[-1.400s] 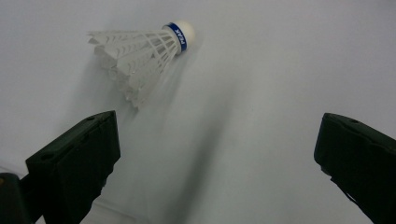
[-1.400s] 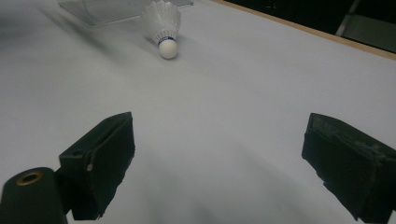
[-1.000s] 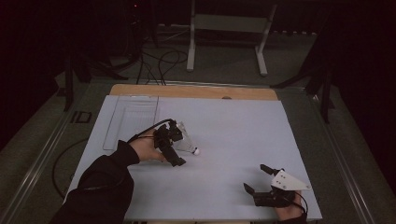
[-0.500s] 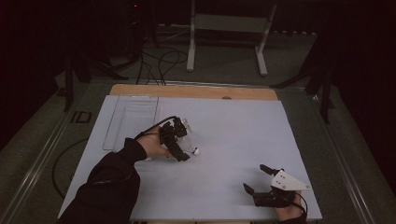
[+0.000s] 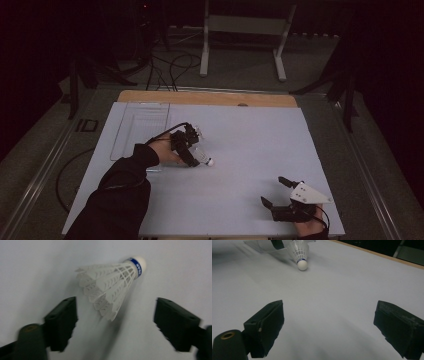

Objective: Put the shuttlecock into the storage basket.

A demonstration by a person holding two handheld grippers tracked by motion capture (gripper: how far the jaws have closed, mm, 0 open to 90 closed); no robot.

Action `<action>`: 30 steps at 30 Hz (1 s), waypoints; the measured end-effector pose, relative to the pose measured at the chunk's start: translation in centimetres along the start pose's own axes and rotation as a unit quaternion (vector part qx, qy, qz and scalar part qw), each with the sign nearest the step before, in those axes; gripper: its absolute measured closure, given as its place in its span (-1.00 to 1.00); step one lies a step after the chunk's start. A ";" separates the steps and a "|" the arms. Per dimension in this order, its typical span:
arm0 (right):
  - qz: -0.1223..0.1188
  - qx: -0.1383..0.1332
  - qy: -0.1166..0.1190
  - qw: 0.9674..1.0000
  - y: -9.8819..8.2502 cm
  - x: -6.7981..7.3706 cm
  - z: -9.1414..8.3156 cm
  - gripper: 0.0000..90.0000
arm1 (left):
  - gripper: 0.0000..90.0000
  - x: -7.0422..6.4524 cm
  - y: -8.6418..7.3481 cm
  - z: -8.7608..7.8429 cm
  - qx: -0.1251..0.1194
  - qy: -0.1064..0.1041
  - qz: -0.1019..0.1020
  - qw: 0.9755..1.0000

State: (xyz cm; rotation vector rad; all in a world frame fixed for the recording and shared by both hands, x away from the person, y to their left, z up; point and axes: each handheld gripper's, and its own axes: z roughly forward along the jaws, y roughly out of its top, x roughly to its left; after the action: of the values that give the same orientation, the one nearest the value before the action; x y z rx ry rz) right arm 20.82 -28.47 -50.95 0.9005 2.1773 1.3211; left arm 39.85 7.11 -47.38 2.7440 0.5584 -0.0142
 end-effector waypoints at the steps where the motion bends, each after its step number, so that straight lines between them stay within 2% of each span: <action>1: 0.000 0.000 0.000 1.000 0.0 0.0 0.0 -0.79 | -0.49 0.1 -0.1 0.1 0.004 -0.005 0.002 1.000; 2: 0.000 0.001 0.001 1.000 0.0 0.0 0.0 -0.79 | -0.38 0.2 -0.1 0.3 0.011 -0.006 0.001 1.000; 4: 0.000 0.002 0.001 1.000 0.0 0.0 0.0 -0.79 | -0.35 0.3 -0.1 0.7 0.015 -0.006 0.000 1.000; 9: 0.002 0.003 0.001 1.000 0.0 0.0 0.1 -0.79 | -0.19 0.3 0.1 1.1 0.021 -0.007 0.011 1.000; 11: 0.002 0.004 0.002 1.000 -0.1 0.0 0.1 -0.79 | -0.09 0.3 0.4 1.3 0.031 -0.003 0.014 0.999; 17: 0.002 0.006 0.002 1.000 -0.1 0.0 0.1 -0.79 | 0.17 0.4 0.8 1.6 0.037 -0.007 0.015 0.999; 18: 0.002 0.006 0.002 1.000 -0.1 0.0 0.1 -0.79 | 0.17 0.3 0.9 1.6 0.040 -0.010 0.022 0.999; 20: 0.004 0.006 0.002 1.000 -0.1 -0.1 0.1 -0.79 | 0.38 0.2 1.0 1.7 0.045 -0.016 0.031 0.998; 22: 0.005 0.006 0.002 1.000 -0.1 -0.1 0.1 -0.79 | 0.50 0.0 1.1 1.8 0.048 -0.025 0.040 0.998; 23: 0.005 0.006 0.002 1.000 -0.1 -0.1 0.1 -0.79 | 0.50 0.0 1.1 1.9 0.052 -0.031 0.043 0.997; 24: 0.004 0.008 0.001 1.000 -0.1 -0.1 0.1 -0.79 | 0.60 -0.1 1.2 2.0 0.051 -0.036 0.045 0.997; 25: 0.004 0.008 0.001 1.000 -0.1 -0.1 0.1 -0.79 | 0.60 -0.1 1.2 2.1 0.054 -0.037 0.047 0.997; 29: 0.003 0.008 0.002 1.000 -0.1 0.0 0.1 -0.79 | 0.83 -0.1 1.3 2.4 0.056 -0.047 0.044 0.996; 30: 0.004 0.008 0.002 1.000 -0.1 -0.1 0.1 -0.79 | 0.87 -0.1 1.4 2.3 0.055 -0.053 0.050 0.996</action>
State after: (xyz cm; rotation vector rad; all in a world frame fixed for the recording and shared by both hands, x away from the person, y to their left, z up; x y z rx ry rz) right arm 20.90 -28.48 -51.09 0.9131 2.1925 1.3130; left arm 40.43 5.13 -49.06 2.8534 0.4020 -0.1706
